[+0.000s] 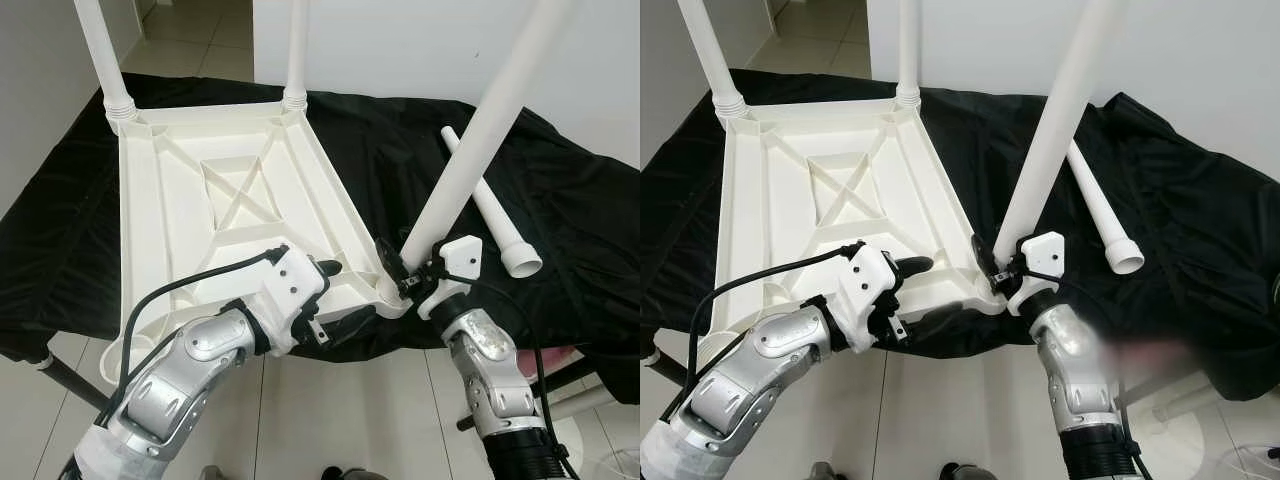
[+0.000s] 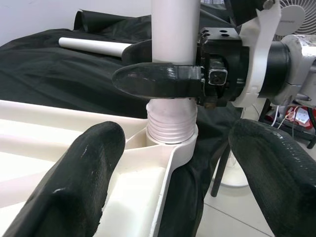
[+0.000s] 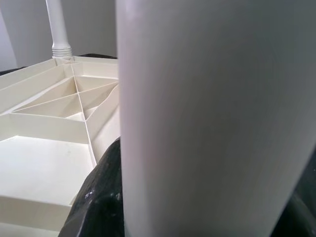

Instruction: Building children table

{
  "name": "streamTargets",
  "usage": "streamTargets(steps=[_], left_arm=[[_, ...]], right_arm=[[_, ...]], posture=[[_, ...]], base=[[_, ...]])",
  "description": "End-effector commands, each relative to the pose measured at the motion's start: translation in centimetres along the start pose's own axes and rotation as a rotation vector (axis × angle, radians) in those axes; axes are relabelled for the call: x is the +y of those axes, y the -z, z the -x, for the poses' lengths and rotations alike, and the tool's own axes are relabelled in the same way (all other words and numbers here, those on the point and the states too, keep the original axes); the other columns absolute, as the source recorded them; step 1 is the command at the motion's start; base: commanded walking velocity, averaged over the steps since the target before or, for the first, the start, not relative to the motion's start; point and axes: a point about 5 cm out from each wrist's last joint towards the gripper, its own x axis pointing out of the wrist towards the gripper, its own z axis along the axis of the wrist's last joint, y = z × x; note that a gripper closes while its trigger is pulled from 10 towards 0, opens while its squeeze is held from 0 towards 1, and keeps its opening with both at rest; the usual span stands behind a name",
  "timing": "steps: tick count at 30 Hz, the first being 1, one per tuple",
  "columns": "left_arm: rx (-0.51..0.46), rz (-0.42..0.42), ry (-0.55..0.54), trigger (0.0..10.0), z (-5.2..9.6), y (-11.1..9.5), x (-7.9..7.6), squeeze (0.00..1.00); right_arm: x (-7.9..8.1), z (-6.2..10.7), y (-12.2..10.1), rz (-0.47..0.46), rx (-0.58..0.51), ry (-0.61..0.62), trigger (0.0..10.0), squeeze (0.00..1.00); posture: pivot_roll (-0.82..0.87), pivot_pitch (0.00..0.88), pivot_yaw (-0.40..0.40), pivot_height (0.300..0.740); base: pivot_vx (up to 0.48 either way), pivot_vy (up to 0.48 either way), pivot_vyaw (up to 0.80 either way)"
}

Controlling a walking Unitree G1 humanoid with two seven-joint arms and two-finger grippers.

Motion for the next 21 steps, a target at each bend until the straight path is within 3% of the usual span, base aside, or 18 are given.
streamTargets(steps=[1,11,21], left_arm=[[0.016,-0.011,0.045,10.0,0.0,0.1,-0.4,0.0],[0.017,-0.009,0.039,10.0,0.1,0.1,-0.4,0.0],[0.012,-0.009,0.025,10.0,-0.2,0.1,-0.3,0.0]], right_arm=[[0.2,1.6,3.6,0.014,0.192,0.018,10.0,0.0],[0.3,1.5,3.8,0.015,0.193,0.049,10.0,0.0],[-1.5,0.5,3.7,0.041,0.183,0.174,10.0,0.0]], posture=[[0.03,0.118,-0.067,0.74],[0.03,0.122,-0.071,0.74],[0.03,0.127,-0.073,0.74]], base=[[0.0,0.0,0.0],[0.0,0.0,0.0],[0.0,0.0,0.0]])
